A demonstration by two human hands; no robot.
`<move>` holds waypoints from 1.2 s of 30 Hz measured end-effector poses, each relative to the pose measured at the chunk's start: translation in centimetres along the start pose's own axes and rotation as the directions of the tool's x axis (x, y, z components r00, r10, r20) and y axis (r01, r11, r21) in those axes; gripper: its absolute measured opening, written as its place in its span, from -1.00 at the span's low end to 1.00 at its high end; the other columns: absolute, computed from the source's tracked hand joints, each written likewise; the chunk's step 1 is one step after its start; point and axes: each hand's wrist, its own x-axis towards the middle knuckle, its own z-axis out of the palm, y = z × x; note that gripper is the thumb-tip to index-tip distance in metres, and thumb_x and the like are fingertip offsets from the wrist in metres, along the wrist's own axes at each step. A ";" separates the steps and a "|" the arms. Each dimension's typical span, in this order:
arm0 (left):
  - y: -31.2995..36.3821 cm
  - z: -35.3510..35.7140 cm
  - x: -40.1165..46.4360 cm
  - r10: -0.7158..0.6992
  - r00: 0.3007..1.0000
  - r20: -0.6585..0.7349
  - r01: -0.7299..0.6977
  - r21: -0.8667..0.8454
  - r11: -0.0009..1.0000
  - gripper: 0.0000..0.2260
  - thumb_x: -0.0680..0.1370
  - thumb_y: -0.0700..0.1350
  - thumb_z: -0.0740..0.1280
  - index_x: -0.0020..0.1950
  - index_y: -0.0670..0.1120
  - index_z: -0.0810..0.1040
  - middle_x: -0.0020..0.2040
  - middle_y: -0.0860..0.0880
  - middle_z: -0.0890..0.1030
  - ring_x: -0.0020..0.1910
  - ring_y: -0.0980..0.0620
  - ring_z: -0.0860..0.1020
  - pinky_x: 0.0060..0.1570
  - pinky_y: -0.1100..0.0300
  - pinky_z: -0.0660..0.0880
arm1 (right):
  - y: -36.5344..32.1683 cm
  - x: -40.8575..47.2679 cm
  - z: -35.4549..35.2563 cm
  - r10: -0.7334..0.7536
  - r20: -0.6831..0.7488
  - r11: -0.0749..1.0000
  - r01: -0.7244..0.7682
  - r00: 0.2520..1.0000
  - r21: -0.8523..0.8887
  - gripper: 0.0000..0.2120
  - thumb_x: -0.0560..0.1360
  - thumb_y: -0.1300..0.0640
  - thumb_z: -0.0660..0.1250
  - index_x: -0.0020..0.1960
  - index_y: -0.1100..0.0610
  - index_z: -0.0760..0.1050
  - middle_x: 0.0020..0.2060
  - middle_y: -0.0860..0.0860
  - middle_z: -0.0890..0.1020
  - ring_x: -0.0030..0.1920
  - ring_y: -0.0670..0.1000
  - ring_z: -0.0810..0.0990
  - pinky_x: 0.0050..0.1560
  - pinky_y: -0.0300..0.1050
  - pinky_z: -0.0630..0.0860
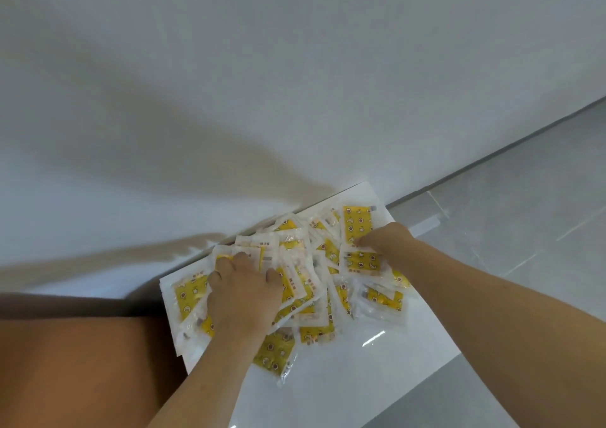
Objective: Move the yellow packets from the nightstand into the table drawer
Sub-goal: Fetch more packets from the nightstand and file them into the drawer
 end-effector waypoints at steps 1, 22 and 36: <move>-0.1 -0.1 0.1 -0.007 1.000 -0.024 0.007 0.031 1.000 -0.52 0.56 0.13 0.20 0.36 -0.14 0.34 0.27 -0.16 0.36 0.25 -0.18 0.34 0.10 0.00 0.38 | -0.2 0.1 0.0 0.002 0.000 1.000 -0.002 1.000 -0.019 -0.52 0.43 0.05 0.52 0.19 0.25 0.41 -0.04 0.11 0.50 -0.02 0.12 0.56 -0.08 -0.06 0.51; -2.0 2.8 1.0 -0.063 0.997 0.036 0.059 0.090 0.994 -0.13 0.44 0.49 0.06 0.54 -0.09 0.11 0.47 -0.27 0.27 0.47 -0.26 0.23 0.50 -0.15 0.05 | 0.7 0.8 -0.4 0.029 -0.034 0.968 -0.020 0.999 0.252 -0.68 0.43 0.27 0.49 0.12 0.23 0.47 -0.02 0.17 0.62 -0.08 0.18 0.64 -0.07 0.08 0.64; 1.5 0.1 0.9 0.031 0.999 -0.014 -0.031 0.000 1.000 -0.71 0.58 -0.17 0.18 0.29 -0.17 0.36 0.03 -0.11 0.61 -0.04 -0.11 0.60 -0.24 0.08 0.51 | 2.1 -1.2 0.1 -0.107 -0.148 0.921 0.154 0.983 0.357 -0.86 0.54 0.33 0.25 0.08 0.18 0.46 -0.15 0.06 0.59 -0.25 0.03 0.57 -0.38 -0.11 0.45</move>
